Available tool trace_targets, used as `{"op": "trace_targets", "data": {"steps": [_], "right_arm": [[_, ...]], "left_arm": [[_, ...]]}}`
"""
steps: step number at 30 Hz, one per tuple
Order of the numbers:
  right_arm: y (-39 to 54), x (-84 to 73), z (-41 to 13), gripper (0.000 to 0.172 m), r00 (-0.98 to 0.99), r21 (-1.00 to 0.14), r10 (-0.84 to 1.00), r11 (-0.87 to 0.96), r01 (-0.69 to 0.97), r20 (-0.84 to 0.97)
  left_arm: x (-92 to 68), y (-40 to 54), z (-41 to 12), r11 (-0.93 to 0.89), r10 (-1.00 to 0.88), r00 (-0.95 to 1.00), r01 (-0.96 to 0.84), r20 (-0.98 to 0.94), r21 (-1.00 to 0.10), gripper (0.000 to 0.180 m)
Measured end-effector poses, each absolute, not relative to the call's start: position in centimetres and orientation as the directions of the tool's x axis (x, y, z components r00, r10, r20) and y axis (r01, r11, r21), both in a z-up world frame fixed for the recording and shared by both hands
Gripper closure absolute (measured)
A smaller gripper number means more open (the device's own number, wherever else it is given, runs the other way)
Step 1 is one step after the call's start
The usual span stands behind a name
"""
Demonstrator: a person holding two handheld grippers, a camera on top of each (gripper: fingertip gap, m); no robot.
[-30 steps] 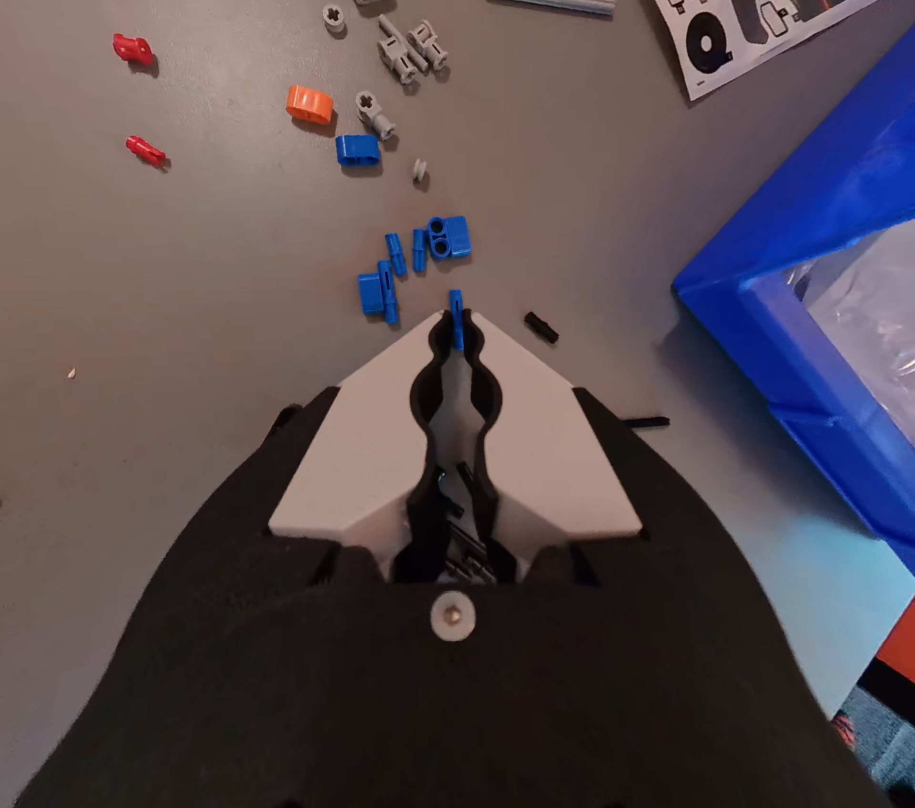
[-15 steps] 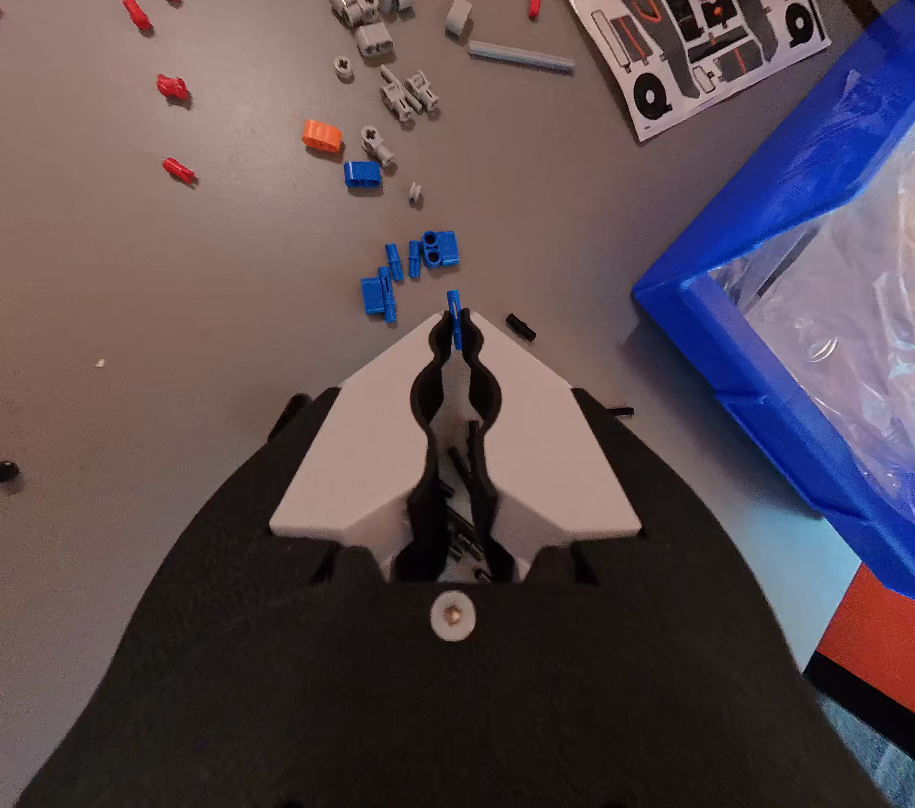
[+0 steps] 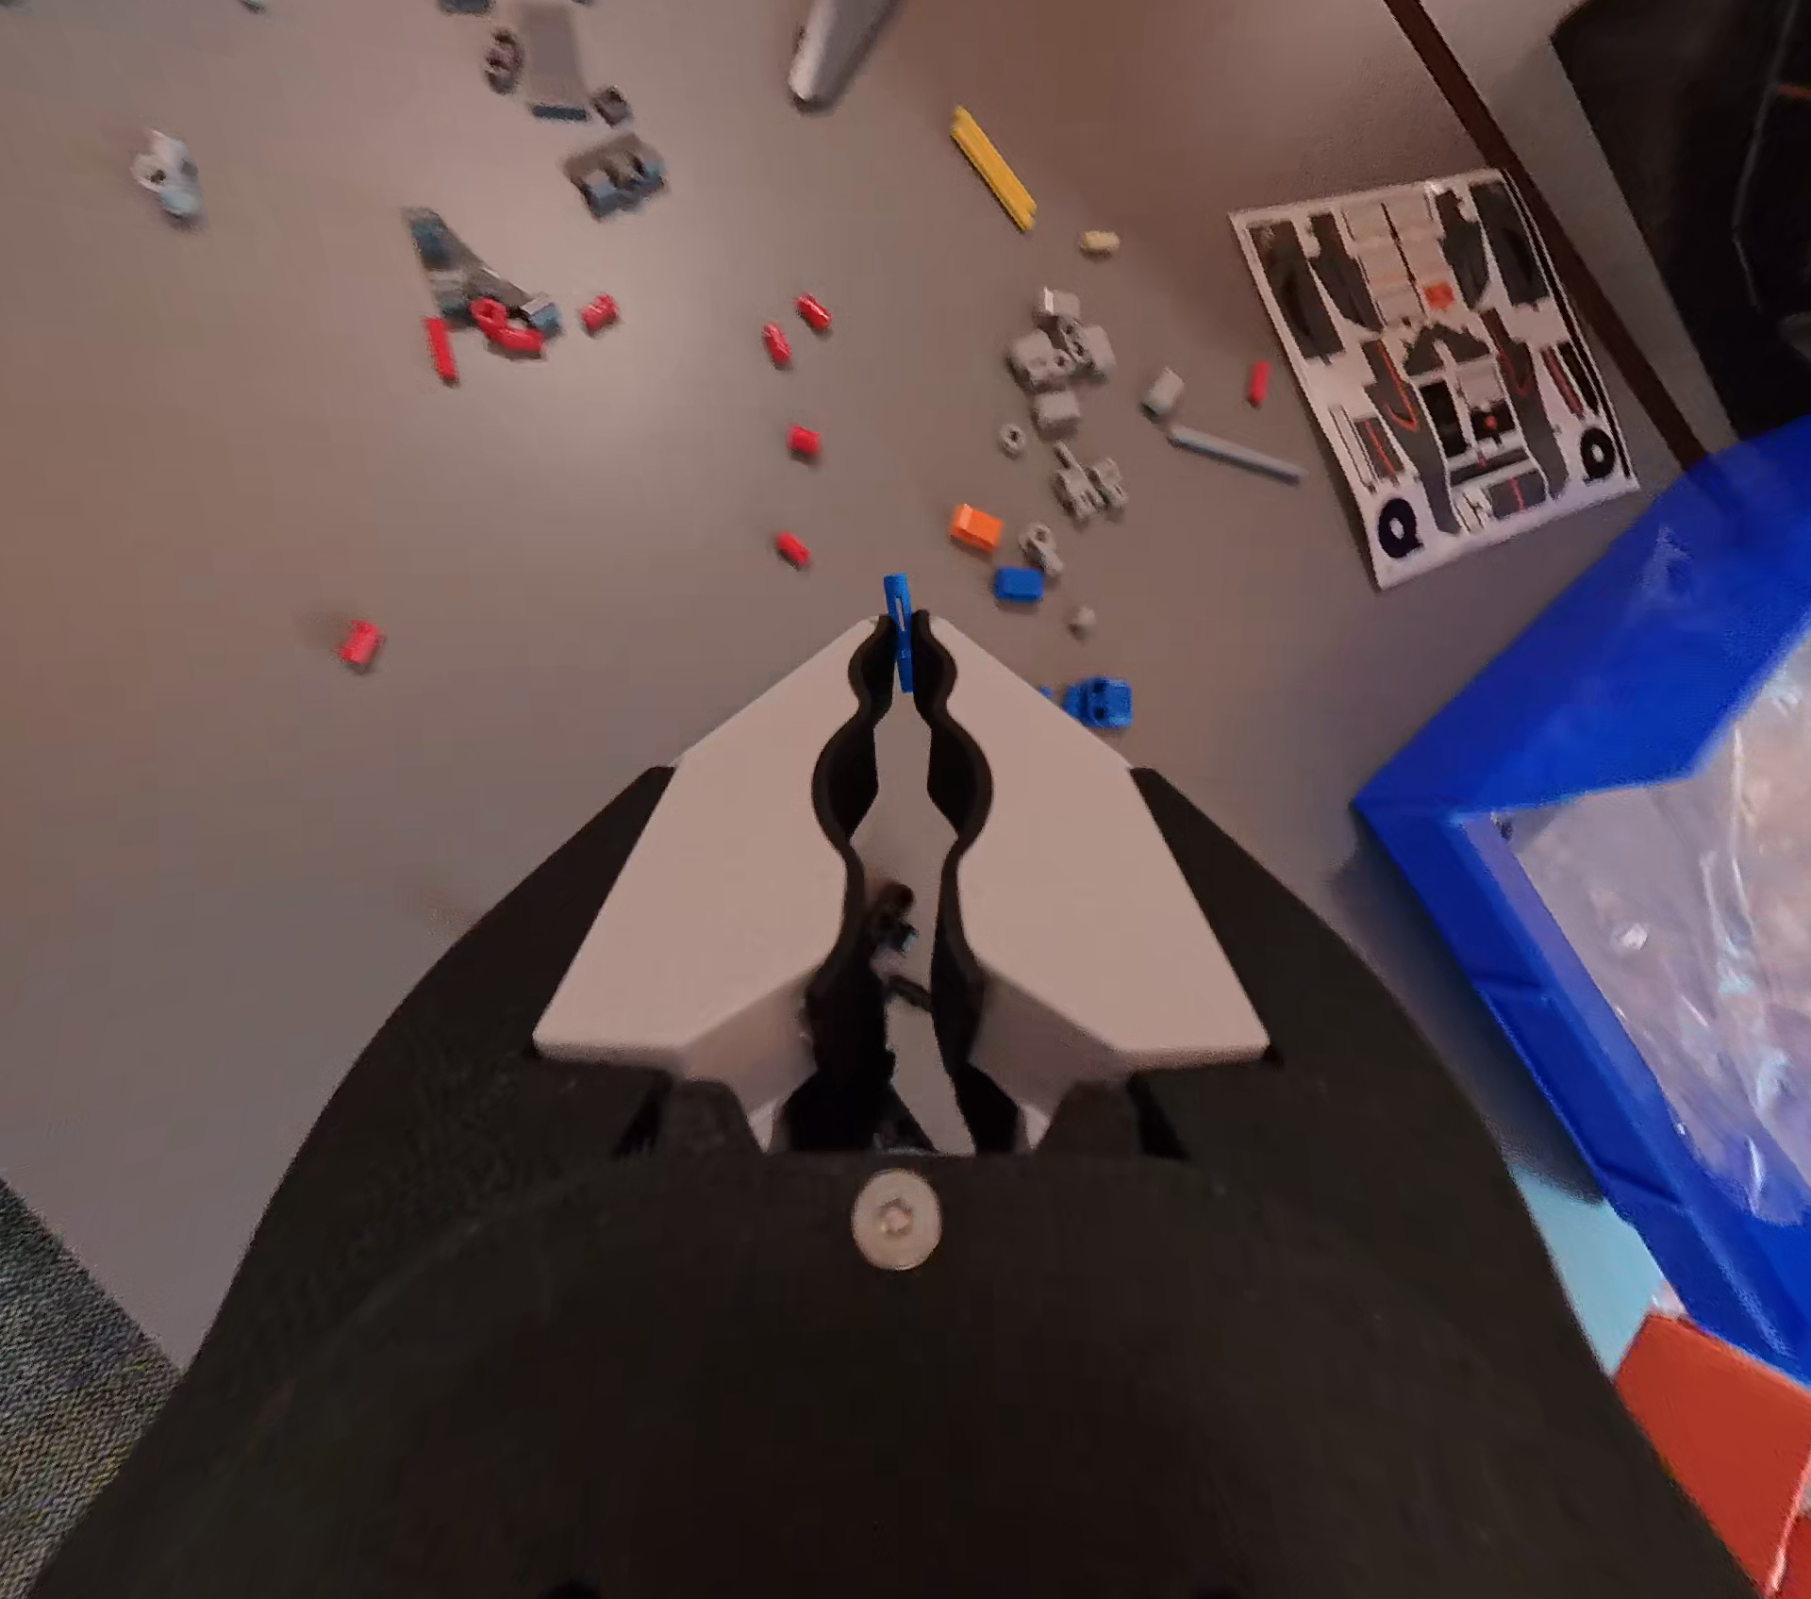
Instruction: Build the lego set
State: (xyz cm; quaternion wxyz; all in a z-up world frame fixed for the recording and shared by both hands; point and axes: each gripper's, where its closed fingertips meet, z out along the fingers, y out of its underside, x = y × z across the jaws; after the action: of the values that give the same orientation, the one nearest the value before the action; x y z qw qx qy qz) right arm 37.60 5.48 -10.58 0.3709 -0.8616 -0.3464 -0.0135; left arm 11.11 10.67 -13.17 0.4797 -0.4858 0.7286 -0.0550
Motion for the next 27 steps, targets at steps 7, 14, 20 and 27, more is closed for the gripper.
{"op": "trace_targets", "data": {"steps": [7,14,20,27], "right_arm": [[5.2,32.5,-11.1,0.171,0.697,-0.609,0.654,-0.434,0.664,0.295],[4.6,28.0,-11.6,0.171,0.660,-0.627,0.702,-0.395,0.672,0.265],[3.8,22.2,-12.4,0.171,0.592,-0.638,0.774,-0.344,0.690,0.223],[3.1,16.0,-14.2,0.171,0.492,-0.630,0.850,-0.280,0.724,0.188]], "left_arm": [[10.1,10.0,-12.8,0.526,-0.767,-0.086,-0.651,-0.635,-0.547,0.160],[8.4,9.0,-12.7,0.517,-0.776,-0.090,-0.657,-0.624,-0.548,0.155],[7.1,8.2,-13.6,0.546,-0.762,-0.138,-0.662,-0.633,-0.513,0.157],[7.0,6.0,-14.1,0.547,-0.784,-0.189,-0.661,-0.592,-0.514,0.166]]}}
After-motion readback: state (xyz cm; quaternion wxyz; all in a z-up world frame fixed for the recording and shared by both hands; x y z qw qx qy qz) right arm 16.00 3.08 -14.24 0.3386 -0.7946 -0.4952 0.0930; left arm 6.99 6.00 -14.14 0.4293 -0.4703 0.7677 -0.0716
